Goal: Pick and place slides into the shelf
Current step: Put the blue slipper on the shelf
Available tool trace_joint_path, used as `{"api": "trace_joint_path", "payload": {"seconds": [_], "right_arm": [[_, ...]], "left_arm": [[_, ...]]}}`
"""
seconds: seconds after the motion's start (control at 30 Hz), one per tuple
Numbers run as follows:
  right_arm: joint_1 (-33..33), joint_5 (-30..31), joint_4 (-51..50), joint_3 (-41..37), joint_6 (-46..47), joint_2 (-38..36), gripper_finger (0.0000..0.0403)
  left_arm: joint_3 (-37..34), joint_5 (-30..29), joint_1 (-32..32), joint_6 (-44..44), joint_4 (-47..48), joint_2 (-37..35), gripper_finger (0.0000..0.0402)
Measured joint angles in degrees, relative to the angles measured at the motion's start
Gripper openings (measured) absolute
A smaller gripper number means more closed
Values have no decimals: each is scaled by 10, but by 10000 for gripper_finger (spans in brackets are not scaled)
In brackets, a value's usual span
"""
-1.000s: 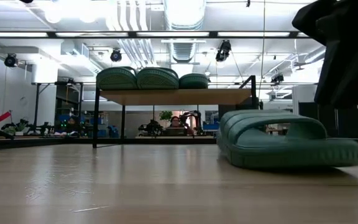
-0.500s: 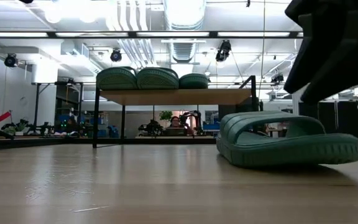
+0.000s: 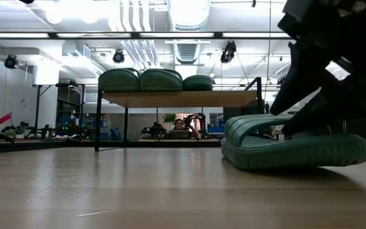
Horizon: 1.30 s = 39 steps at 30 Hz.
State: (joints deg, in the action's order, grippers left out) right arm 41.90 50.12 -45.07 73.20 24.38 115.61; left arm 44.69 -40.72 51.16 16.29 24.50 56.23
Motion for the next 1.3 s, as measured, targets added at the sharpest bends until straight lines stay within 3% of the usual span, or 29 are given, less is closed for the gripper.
{"api": "trace_joint_path", "payload": {"seconds": [0.47,0.77,1.0,1.3], "right_arm": [[-25,22,7,-34,-4,0,113],[-25,55,5,-35,-6,0,18],[-11,114,-2,-36,11,-28,13],[35,209,11,-56,42,-119,12]], "left_arm": [[0,0,0,0,0,0,13],[-1,0,0,0,0,0,13],[-1,0,0,-1,0,0,13],[-1,0,0,-2,-1,0,13]]}}
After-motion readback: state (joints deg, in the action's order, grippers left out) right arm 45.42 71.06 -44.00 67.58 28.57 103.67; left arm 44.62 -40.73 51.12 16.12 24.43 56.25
